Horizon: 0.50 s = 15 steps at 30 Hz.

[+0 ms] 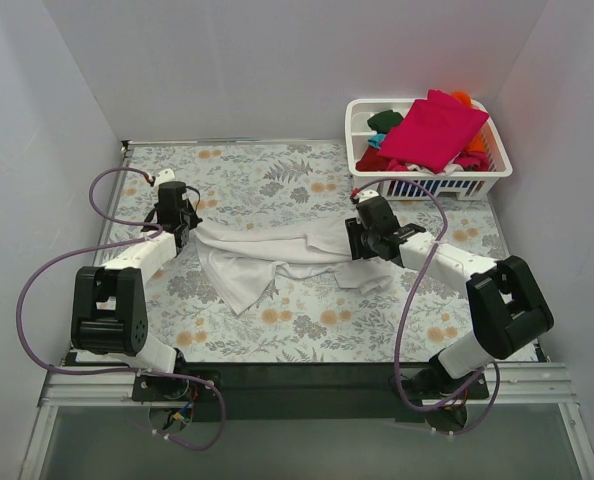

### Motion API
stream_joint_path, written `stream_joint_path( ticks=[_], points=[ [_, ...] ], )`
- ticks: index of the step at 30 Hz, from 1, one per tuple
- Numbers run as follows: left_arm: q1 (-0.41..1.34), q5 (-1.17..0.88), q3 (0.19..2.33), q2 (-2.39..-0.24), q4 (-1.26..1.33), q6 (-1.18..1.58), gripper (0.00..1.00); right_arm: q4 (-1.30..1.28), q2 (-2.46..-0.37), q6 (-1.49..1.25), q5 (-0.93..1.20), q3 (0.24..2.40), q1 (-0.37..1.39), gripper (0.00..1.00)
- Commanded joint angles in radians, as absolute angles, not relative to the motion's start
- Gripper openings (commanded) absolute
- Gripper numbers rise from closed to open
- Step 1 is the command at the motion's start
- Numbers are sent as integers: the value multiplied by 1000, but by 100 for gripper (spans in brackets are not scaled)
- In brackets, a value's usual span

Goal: Fold and stack the t-shirts
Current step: Flatten the tshirt out

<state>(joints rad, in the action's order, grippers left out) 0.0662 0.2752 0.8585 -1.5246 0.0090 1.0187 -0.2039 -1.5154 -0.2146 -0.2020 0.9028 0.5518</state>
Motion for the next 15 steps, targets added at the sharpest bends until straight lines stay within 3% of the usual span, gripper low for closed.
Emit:
stream_joint_path(
  ticks=[1, 8, 12, 15],
  points=[
    [60, 270, 882, -1517, 23, 1019, 0, -160, -1532, -227, -186, 934, 555, 40],
    [60, 264, 884, -1523, 21, 1019, 0, -158, -1552, -227, -190, 930, 555, 32],
    [60, 267, 882, -1520, 21, 1019, 0, -158, -1552, -226, -206, 931, 555, 16],
    [60, 267, 882, -1523, 21, 1017, 0, -160, -1545, -225, -224, 928, 555, 9]
  ],
)
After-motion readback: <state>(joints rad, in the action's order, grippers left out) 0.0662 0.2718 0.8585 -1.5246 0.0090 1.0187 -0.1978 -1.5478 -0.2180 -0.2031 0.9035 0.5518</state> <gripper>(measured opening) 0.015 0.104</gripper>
